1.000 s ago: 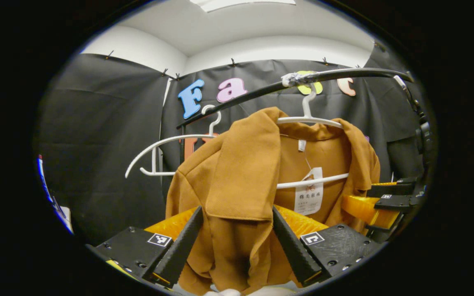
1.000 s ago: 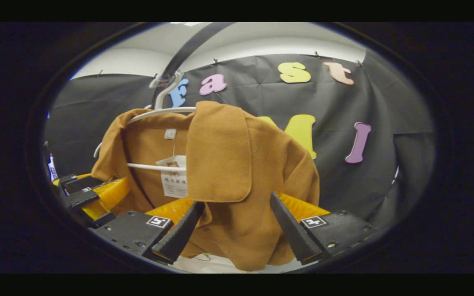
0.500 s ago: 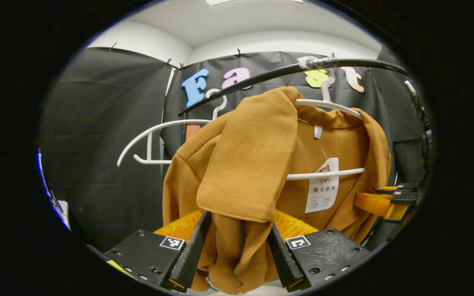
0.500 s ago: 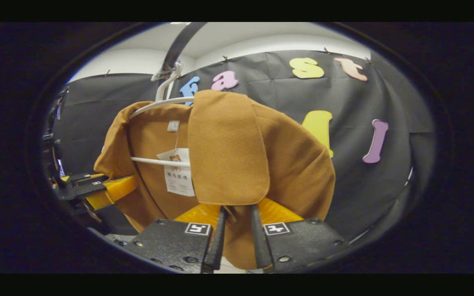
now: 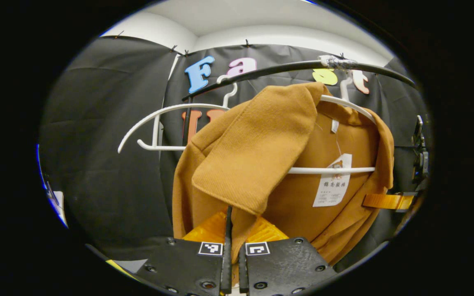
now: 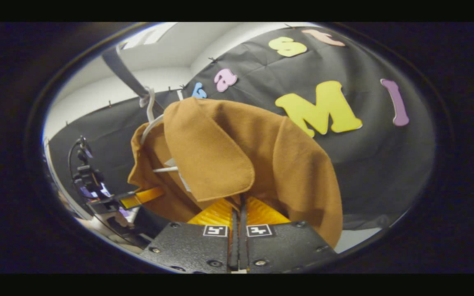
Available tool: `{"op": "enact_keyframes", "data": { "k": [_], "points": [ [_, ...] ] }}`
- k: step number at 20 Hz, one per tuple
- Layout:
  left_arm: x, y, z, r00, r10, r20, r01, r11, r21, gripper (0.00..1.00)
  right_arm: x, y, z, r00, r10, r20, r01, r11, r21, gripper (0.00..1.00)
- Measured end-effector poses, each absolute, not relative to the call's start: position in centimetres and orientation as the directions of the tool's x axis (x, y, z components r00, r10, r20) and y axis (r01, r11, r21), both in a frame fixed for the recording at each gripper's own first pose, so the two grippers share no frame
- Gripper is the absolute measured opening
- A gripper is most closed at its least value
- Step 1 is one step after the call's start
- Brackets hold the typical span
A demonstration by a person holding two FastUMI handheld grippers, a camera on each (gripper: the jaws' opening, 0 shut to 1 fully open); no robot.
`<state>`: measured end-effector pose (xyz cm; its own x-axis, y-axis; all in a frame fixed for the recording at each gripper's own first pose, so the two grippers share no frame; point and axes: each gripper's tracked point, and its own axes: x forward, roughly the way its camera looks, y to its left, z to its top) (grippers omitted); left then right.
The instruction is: Grasp the clothes on the hanger with both hands and then place them into the laundry hamper below.
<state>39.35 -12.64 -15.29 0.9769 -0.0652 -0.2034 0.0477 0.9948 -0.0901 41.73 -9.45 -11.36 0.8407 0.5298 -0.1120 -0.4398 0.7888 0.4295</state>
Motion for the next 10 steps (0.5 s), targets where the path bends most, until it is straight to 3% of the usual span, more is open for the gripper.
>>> {"op": "enact_keyframes", "data": {
  "k": [2, 8, 10],
  "points": [
    [38.4, -12.3, -15.1, 0.972, -0.076, -0.221, 0.053, 0.993, -0.108, 0.01, 40.4, -8.6, -9.7, 0.793, 0.607, -0.042, -0.512, 0.703, 0.494, 0.05],
    [36.8, -8.8, -10.4, 0.989, -0.010, -0.150, -0.010, 0.991, -0.132, 0.01, 37.5, -8.4, -4.8, 0.704, 0.688, 0.177, -0.625, 0.481, 0.615, 0.04],
    [36.4, -7.4, -7.9, 0.995, 0.004, -0.104, -0.022, 0.985, -0.170, 0.00, 36.7, -8.8, -2.8, 0.661, 0.700, 0.269, -0.648, 0.353, 0.675, 0.04]
  ]
}}
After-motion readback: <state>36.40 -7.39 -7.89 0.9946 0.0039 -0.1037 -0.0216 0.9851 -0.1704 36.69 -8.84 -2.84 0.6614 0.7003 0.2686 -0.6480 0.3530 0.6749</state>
